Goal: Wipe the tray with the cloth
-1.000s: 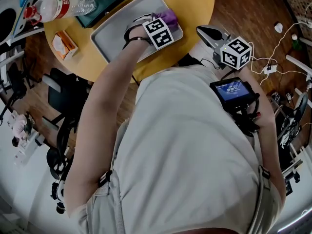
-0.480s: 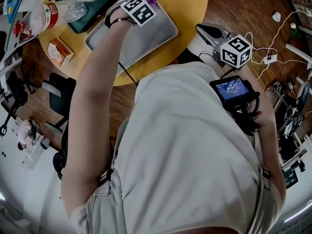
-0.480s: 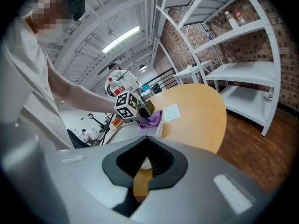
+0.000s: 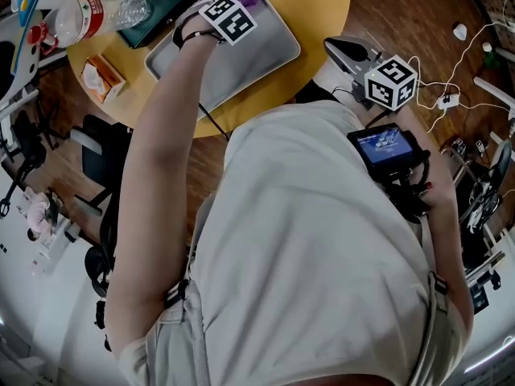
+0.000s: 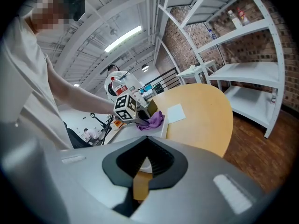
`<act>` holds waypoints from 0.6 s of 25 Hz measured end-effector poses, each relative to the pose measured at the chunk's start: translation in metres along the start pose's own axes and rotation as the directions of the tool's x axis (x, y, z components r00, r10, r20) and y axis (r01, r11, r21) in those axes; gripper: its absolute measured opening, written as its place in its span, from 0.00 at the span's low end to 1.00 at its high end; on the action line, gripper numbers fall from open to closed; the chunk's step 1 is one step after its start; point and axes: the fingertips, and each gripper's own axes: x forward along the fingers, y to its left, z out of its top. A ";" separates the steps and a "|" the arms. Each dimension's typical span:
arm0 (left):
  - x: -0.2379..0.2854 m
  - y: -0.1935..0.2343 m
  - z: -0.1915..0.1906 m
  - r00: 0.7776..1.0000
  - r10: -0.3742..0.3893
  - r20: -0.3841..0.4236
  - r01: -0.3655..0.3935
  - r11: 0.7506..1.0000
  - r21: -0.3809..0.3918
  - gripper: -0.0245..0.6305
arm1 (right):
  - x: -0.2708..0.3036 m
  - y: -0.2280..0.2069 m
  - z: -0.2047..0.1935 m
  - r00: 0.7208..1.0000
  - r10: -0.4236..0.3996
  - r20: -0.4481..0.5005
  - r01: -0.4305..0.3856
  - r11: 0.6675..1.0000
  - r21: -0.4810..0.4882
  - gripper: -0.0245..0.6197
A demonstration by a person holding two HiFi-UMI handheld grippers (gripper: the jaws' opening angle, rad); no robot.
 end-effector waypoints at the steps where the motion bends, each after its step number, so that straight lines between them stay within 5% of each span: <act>1: -0.001 -0.002 -0.009 1.000 0.001 -0.006 -0.001 1.000 -0.013 0.13 | 0.001 0.001 0.000 1.000 0.007 -0.003 -0.007 1.000 -0.006 0.04; 15: -0.016 -0.024 -0.147 0.997 0.020 -0.077 -0.032 0.988 -0.148 0.12 | 0.021 0.030 0.009 0.995 0.089 -0.047 -0.092 0.993 -0.076 0.04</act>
